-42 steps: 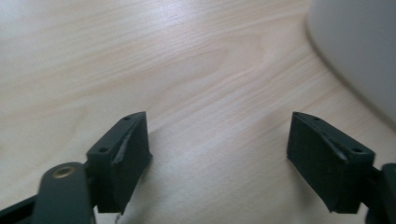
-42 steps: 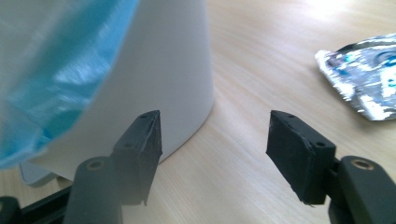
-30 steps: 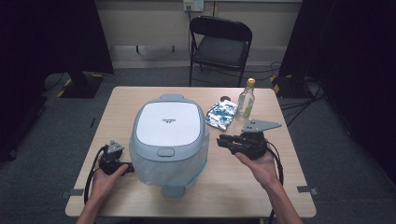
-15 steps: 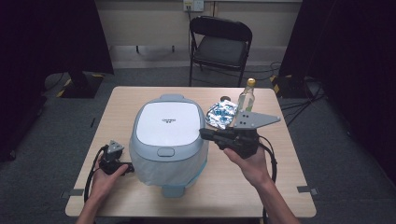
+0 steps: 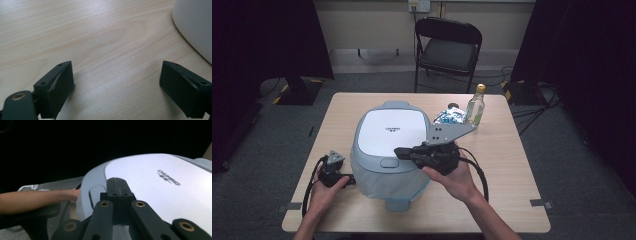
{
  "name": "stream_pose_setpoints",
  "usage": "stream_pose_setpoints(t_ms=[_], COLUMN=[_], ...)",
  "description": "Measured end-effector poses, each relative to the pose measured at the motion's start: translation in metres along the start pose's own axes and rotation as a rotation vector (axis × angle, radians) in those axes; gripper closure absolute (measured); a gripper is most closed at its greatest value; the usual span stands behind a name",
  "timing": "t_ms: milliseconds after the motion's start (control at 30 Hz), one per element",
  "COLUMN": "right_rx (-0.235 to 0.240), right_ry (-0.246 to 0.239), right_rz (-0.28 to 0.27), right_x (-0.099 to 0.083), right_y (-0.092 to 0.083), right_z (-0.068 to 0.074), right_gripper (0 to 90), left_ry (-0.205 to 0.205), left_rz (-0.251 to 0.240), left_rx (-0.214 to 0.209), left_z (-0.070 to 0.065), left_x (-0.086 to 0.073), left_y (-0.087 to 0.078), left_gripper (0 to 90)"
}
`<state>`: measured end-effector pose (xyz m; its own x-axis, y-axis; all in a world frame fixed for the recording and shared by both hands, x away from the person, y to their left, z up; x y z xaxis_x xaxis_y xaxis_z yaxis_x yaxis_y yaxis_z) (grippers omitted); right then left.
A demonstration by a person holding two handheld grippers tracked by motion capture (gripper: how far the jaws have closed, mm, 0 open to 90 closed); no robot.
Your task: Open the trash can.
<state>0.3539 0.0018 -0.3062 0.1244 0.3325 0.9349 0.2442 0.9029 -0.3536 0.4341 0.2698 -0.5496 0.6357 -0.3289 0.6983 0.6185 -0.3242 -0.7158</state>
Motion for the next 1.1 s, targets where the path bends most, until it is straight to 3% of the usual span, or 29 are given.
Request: stream_pose_setpoints(t_ms=[367,500,1100], right_rx=[0.039,0.008,0.029], right_ry=[-0.026,-0.055,-0.037], right_rz=[0.038,0.063,0.056], right_x=[-0.002,0.0,-0.002], right_y=[0.013,0.013,0.012], right_z=[0.014,0.017,0.017], right_gripper=[90.0,90.0,90.0], left_ry=[-0.002,-0.002,-0.001], left_rz=[0.0,0.0,0.0], left_rx=[-0.001,-0.001,0.0], left_z=[0.0,0.0,0.0], left_x=[0.0,0.0,0.0], left_y=[0.0,0.0,0.0], left_gripper=[11.7,11.7,11.7])
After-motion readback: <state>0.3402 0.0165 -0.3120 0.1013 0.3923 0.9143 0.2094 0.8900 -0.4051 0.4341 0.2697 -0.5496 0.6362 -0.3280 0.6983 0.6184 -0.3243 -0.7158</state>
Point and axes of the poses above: each handheld gripper's, and its own axes: y roughly forward along the jaws, x roughly out of its top, z roughly to its left, the point moved 7 cm from there along y, roughly forward along the jaws, and after that the axes turned 3 degrees about z, right-handed, at the moved point
